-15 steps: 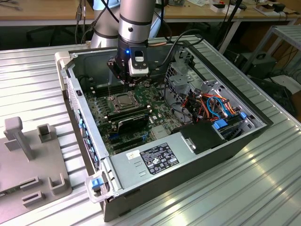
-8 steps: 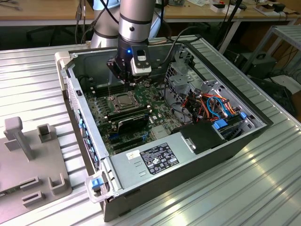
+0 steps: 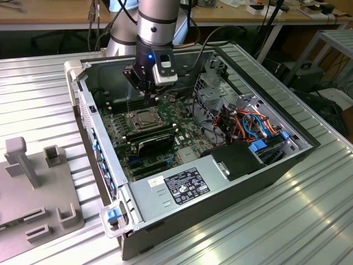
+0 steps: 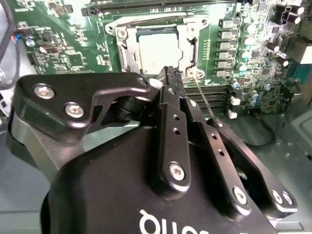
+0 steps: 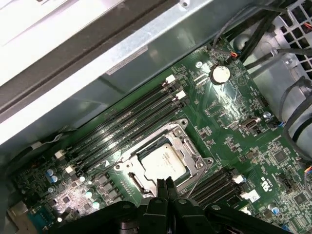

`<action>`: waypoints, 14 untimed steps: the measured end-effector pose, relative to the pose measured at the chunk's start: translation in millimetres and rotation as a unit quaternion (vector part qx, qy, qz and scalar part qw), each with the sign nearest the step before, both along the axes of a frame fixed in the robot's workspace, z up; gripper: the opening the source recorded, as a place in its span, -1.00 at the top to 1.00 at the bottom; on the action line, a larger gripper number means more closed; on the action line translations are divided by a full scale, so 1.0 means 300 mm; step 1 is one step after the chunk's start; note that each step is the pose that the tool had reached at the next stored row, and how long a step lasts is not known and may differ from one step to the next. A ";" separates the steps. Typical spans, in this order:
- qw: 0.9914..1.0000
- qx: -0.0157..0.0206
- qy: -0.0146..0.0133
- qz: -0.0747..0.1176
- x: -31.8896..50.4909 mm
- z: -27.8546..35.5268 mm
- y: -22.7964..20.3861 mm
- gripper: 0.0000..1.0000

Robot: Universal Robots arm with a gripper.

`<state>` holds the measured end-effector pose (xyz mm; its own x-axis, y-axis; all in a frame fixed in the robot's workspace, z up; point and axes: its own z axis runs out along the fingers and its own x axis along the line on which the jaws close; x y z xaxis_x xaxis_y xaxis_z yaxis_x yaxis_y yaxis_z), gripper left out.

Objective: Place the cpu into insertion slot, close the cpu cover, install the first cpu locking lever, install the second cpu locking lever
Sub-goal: 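Install the first cpu locking lever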

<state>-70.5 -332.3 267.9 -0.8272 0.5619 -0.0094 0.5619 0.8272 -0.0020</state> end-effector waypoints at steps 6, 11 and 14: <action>1.000 0.007 0.000 0.005 -0.080 -0.003 0.000 0.79; 1.000 0.007 0.001 0.031 -0.094 -0.003 0.000 0.79; 0.999 0.007 0.001 0.043 -0.097 -0.003 0.000 0.79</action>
